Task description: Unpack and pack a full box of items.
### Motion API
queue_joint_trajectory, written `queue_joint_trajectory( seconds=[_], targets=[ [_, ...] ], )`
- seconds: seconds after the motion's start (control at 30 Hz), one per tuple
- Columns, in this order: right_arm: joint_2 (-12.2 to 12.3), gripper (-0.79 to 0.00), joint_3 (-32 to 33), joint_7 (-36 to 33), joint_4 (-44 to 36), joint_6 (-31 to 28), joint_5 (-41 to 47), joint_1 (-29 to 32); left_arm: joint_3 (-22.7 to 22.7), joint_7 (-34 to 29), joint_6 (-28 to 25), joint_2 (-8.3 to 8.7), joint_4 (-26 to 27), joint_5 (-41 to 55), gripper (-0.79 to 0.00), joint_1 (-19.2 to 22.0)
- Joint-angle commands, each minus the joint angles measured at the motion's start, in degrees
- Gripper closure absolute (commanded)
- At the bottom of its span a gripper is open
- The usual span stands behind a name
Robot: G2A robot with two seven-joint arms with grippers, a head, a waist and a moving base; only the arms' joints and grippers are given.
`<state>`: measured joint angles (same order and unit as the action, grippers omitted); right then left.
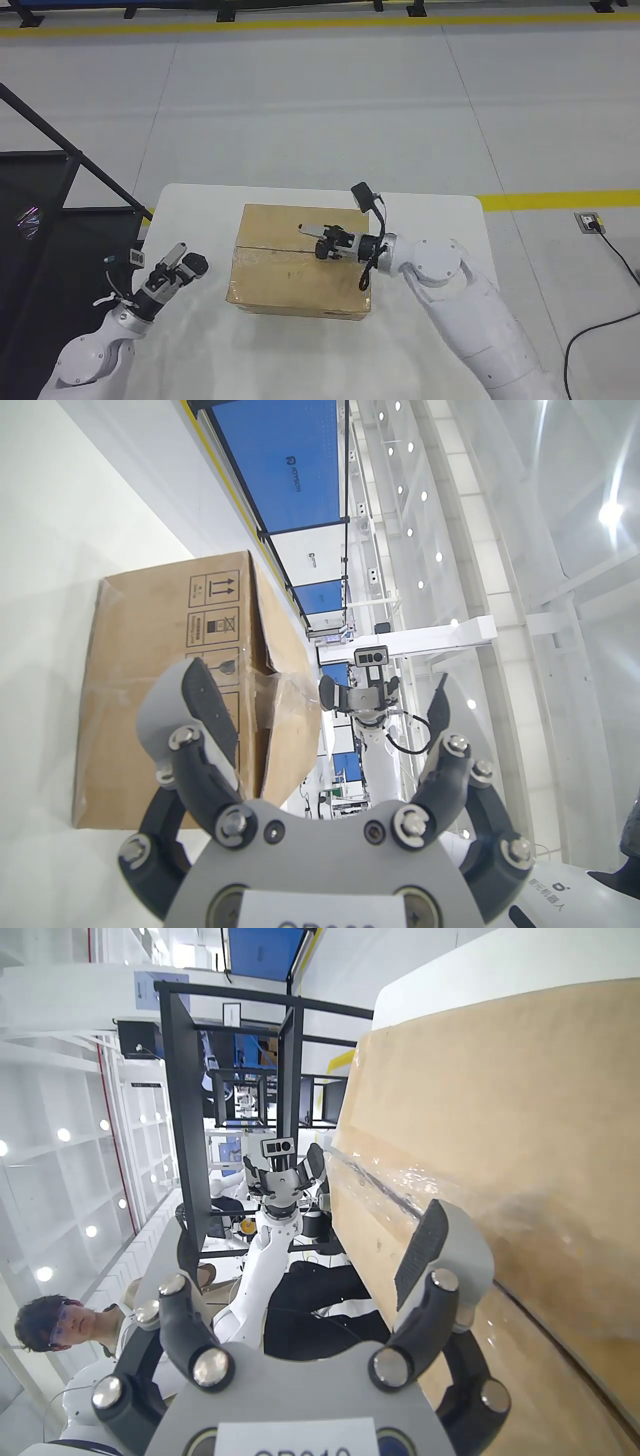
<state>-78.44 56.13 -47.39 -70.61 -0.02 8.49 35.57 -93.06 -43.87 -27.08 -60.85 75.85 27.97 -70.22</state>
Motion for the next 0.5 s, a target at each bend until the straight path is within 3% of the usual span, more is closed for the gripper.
queue_joint_trajectory(
  seconds=[0.0, 0.47],
  targets=[
    [-1.4, -0.785, -3.7, 0.5, 3.6, -0.6, 1.2, -2.9, -0.5, -0.1, -0.3, 0.06, -0.2, 0.4, -0.785, -0.4],
    [-11.0, -0.785, -17.6, 4.1, 23.2, -6.9, 9.8, -14.7, -2.5, -1.5, -1.2, 0.34, -1.8, 2.6, -0.785, -1.8]
  ],
)
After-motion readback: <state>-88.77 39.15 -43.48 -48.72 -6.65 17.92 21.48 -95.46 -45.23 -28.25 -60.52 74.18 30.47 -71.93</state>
